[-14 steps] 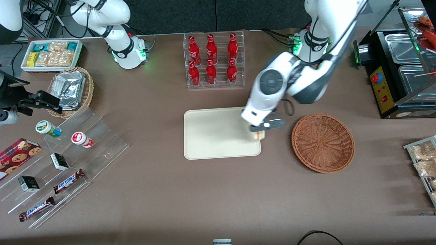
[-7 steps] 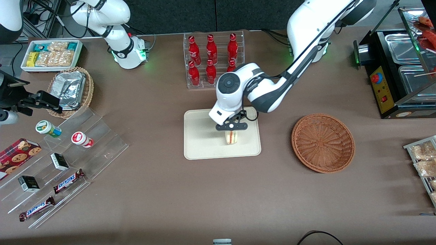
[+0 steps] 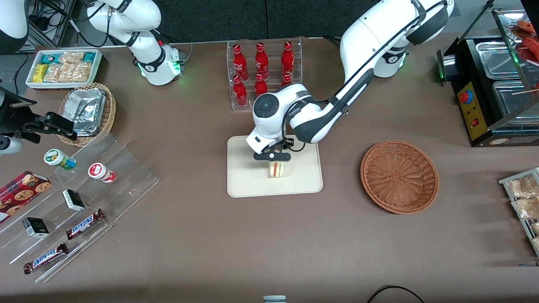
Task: Place sandwich from basket to tray
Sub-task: 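Lower the sandwich upright onto the tray's centre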
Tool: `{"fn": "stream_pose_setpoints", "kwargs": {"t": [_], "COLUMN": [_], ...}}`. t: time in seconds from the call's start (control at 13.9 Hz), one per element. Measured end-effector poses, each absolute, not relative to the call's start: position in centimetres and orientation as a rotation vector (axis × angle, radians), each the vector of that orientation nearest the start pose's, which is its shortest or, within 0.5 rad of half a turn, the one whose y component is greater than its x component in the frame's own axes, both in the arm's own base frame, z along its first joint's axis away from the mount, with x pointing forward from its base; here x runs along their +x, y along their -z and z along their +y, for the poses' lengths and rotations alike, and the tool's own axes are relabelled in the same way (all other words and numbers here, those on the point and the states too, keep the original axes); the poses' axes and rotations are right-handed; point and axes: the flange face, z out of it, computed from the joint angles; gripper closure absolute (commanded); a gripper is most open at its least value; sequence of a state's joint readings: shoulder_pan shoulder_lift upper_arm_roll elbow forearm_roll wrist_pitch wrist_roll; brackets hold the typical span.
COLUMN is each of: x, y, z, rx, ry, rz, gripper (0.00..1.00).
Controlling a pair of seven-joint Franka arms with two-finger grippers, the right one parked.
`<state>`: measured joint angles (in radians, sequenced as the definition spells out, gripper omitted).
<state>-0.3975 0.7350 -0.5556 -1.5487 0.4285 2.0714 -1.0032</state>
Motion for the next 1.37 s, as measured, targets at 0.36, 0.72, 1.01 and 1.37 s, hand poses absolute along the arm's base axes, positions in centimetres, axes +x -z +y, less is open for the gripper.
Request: {"fn": "stream_pose_setpoints", "kwargs": {"t": [0.36, 0.72, 1.01, 1.37], "x": [46.7, 47.1, 47.5, 47.6], "y": [-24.8, -24.5, -24.2, -24.2], "z": [-51.2, -51.3, -51.4, -51.5], "rx": [-3.032, -3.033, -3.038, -3.041], "ry": [-0.096, -0.106, -0.111, -0.111], "rz": [0.117, 0.107, 0.100, 0.097], "gripper": [1.00, 0.51, 0.00, 0.00]}}
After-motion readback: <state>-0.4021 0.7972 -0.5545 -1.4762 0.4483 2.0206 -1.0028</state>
